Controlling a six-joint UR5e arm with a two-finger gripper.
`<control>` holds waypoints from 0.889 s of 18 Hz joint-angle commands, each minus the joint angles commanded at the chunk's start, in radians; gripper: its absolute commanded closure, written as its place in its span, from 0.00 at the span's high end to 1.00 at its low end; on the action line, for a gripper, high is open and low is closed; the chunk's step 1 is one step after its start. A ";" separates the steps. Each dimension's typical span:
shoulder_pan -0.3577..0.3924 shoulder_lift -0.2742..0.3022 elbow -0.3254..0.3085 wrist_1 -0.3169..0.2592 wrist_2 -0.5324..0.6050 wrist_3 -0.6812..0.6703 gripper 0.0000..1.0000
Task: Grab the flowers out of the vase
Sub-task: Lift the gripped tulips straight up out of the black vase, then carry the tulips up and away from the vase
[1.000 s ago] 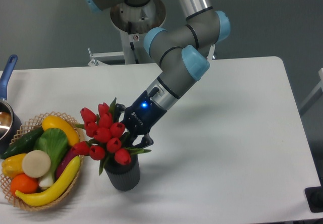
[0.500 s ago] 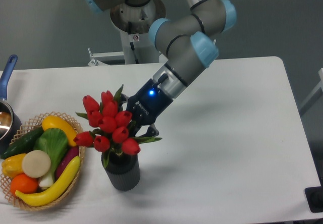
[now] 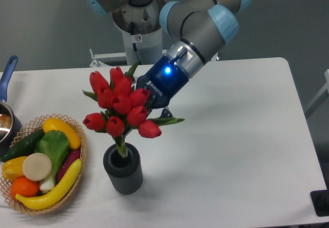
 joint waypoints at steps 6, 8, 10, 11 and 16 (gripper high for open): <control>0.037 -0.002 0.068 -0.002 -0.032 -0.133 0.45; 0.052 0.000 0.074 -0.002 -0.051 -0.152 0.44; 0.071 -0.002 0.078 -0.002 -0.069 -0.151 0.45; 0.092 -0.002 0.083 -0.002 -0.072 -0.151 0.45; 0.159 -0.006 0.091 -0.002 -0.071 -0.144 0.45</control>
